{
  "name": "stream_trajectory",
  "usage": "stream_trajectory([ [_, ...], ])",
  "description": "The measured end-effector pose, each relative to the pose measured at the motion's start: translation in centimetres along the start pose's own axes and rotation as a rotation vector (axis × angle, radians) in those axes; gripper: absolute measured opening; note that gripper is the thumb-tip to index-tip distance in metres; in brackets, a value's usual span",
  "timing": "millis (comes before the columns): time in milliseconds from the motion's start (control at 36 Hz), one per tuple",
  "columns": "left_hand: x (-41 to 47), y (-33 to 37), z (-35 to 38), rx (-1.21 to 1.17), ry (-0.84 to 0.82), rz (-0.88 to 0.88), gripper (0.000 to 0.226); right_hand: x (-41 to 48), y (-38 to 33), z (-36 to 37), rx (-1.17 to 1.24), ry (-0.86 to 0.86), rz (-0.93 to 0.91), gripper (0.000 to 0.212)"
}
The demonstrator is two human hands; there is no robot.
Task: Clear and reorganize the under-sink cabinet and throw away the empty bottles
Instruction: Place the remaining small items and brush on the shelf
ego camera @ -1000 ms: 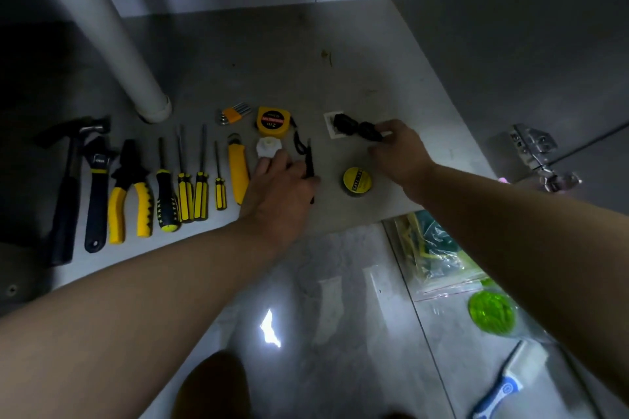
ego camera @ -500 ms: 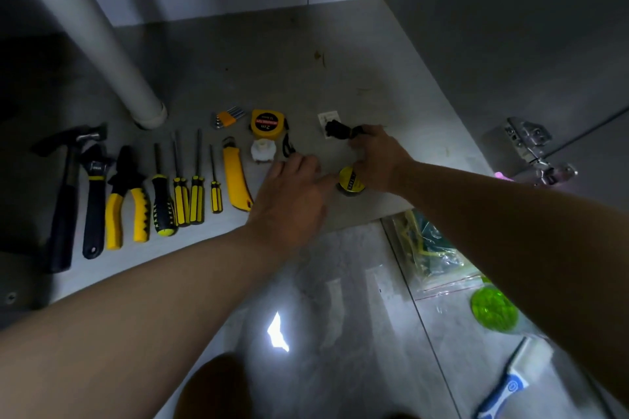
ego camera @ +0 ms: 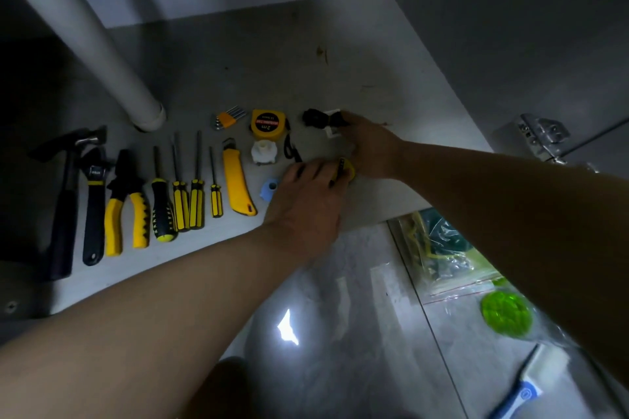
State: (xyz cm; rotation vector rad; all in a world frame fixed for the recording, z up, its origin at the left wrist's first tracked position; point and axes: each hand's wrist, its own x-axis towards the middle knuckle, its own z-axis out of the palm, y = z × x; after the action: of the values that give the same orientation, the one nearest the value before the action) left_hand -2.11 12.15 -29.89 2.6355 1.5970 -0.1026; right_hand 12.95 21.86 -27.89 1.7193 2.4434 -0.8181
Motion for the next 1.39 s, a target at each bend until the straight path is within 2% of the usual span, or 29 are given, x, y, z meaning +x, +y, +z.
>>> stream_trajectory([
  [83, -0.4, -0.2, -0.1, 0.0, 0.004, -0.03, 0.073, -0.3, 0.1, 0.3, 0.099, 0.015, -0.002, 0.059],
  [250, -1.4, -0.3, -0.2, -0.028, -0.024, -0.032, 0.072, -0.6, -0.3, 0.5, 0.113, 0.052, -0.046, 0.059],
  [417, -1.8, 0.0, -0.5, -0.04, -0.057, -0.032, 0.073, -3.7, 0.6, 0.3, 0.169, 0.202, -0.096, 0.057],
  [556, -2.5, 2.0, -1.5, -0.049, 0.001, 0.084, 0.061, -10.4, 3.2, 0.4, 0.217, 0.346, -0.025, 0.031],
  [639, -3.1, 4.5, -1.9, -0.078, 0.028, 0.259, 0.049, -16.2, 4.8, 2.0, 0.24, 0.284, 0.043, 0.017],
  [694, -3.5, 6.2, -1.9, -0.126, 0.032, 0.365, 0.047, -20.2, 6.1, 4.2, 0.312, 0.147, 0.154, 0.014],
  [778, -4.0, 8.6, -1.4, -0.158, -0.027, 0.478, 0.046, -25.5, 7.4, 8.1, 0.529, -0.179, 0.474, 0.019],
  [861, -4.6, 10.3, -0.2, -0.112, -0.12, 0.562, 0.042, -29.2, 8.2, 11.8, 0.478, -0.361, 0.779, 0.019],
  [972, -5.6, 10.9, 1.2, -0.15, -0.242, 0.615, 0.039, -32.7, 9.1, 15.2, 0.296, -0.329, 0.958, 0.037],
  [1028, -5.8, 11.0, 1.6, -0.149, -0.298, 0.618, 0.039, -33.9, 9.8, 16.9, 0.352, -0.272, 1.051, 0.054],
  [1083, -6.0, 10.8, 1.8, -0.153, -0.348, 0.599, 0.038, -34.6, 10.2, 18.2, 0.387, -0.167, 1.112, 0.052],
  [1167, -6.2, 10.6, 2.2, -0.17, -0.398, 0.563, 0.037, -34.8, 10.7, 19.3, 0.384, -0.066, 1.1, 0.034],
  [1250, -6.3, 10.4, 2.2, -0.157, -0.441, 0.532, 0.036, -34.5, 10.1, 19.7, 0.413, -0.05, 1.04, 0.017],
  [1389, -6.2, 10.1, 1.8, -0.177, -0.538, 0.435, 0.035, -34.2, 7.8, 20.3, 0.483, -0.043, 0.876, 0.016],
])
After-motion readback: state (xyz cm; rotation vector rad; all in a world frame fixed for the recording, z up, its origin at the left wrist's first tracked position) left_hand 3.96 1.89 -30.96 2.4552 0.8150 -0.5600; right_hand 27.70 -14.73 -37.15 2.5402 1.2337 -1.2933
